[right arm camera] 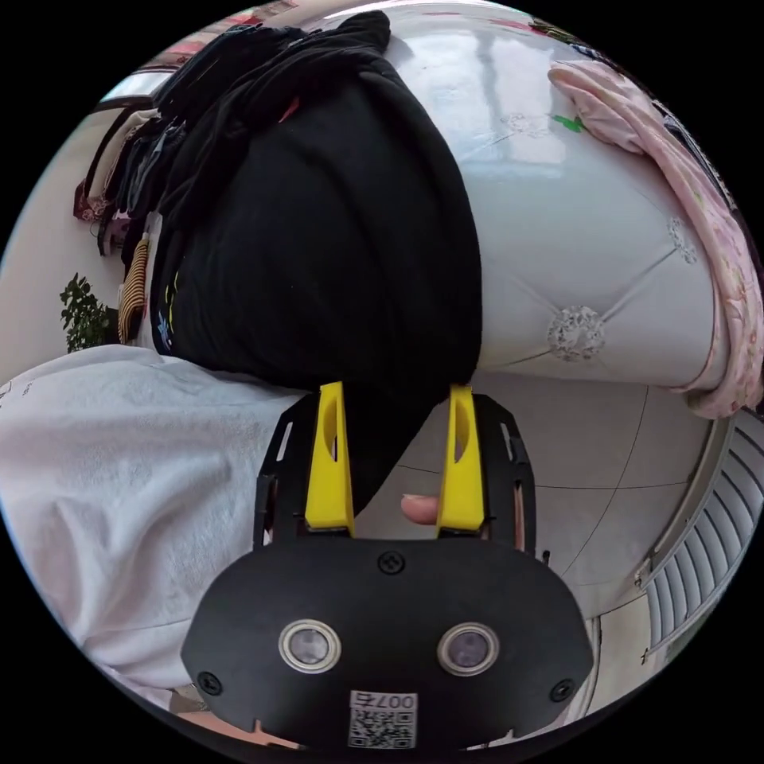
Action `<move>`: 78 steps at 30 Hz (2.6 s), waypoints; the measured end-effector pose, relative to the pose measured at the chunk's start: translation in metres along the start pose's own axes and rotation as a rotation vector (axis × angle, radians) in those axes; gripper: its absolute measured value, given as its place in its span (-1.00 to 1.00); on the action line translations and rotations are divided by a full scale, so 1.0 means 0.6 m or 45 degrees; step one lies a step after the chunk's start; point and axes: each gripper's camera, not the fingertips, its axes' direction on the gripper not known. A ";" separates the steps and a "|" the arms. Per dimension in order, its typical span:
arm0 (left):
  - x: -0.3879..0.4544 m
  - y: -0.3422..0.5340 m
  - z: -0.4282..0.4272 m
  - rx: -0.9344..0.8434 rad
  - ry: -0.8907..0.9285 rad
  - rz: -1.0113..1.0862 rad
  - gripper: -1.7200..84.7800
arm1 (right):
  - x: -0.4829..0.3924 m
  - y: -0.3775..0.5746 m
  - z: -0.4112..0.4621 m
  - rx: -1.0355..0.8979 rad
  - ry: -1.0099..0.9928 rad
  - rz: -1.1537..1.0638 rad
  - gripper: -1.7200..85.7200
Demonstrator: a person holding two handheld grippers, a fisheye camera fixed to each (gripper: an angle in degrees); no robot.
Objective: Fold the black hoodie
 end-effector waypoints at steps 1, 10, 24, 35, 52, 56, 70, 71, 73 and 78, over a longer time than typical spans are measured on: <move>-0.004 -0.008 0.009 -0.005 -0.001 -0.011 -0.57 | 0.000 -0.006 0.003 -0.018 0.011 -0.001 -0.72; -0.006 -0.084 -0.007 -0.282 0.160 0.361 -0.93 | 0.024 -0.017 -0.042 -0.147 -0.113 -0.189 -0.95; -0.219 -0.371 -0.325 0.789 0.909 -0.049 -0.86 | 0.095 -0.236 -0.362 1.013 -0.981 0.008 -0.91; -0.102 -0.384 -0.227 0.603 0.435 0.113 -0.77 | -0.067 -0.290 -0.280 0.830 -0.202 -0.166 -0.75; -0.025 -0.631 -0.209 0.580 0.504 0.457 -0.93 | -0.262 -0.590 -0.235 0.642 0.060 -0.473 -0.92; -0.100 -0.642 -0.208 0.762 0.605 -0.062 -0.94 | -0.198 -0.601 -0.270 0.843 0.072 -0.113 -0.91; 0.059 -0.450 -0.130 0.527 0.078 0.093 -0.84 | -0.110 -0.461 -0.279 0.825 0.096 -0.068 -0.71; 0.070 -0.442 -0.118 0.490 0.046 0.087 -0.85 | -0.116 -0.483 -0.284 0.818 0.112 -0.101 -0.72; 0.083 -0.431 -0.107 0.473 -0.003 0.088 -0.87 | -0.127 -0.525 -0.274 0.755 0.164 -0.149 -0.74; 0.106 -0.421 -0.078 0.398 -0.219 0.158 -0.97 | -0.137 -0.580 -0.272 0.670 0.357 -0.192 -0.85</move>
